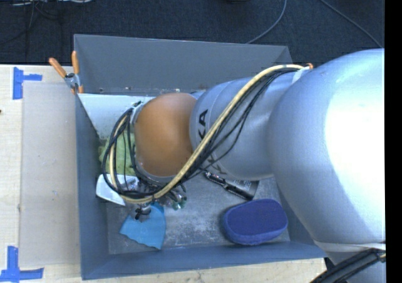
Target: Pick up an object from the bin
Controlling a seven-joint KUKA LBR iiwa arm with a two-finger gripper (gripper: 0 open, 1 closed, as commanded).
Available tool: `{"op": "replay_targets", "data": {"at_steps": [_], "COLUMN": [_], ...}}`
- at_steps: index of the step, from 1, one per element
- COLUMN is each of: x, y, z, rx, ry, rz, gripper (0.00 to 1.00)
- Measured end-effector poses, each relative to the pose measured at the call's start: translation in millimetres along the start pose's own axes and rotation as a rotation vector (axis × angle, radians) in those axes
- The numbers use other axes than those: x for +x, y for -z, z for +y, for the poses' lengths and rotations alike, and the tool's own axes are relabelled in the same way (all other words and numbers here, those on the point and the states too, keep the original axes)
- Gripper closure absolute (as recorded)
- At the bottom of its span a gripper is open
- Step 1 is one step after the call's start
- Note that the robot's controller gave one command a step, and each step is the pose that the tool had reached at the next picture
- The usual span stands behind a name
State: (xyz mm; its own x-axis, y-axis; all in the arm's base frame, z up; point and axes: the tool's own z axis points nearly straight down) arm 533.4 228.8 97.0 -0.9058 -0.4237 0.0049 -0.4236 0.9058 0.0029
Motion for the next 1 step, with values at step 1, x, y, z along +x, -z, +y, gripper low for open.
{"op": "replay_targets", "data": {"at_steps": [1], "x": [0.1], "y": [-0.3], "z": [-0.1], "rx": [0.0], "ry": [0.0], "rz": [0.0], "gripper": [0.0]}}
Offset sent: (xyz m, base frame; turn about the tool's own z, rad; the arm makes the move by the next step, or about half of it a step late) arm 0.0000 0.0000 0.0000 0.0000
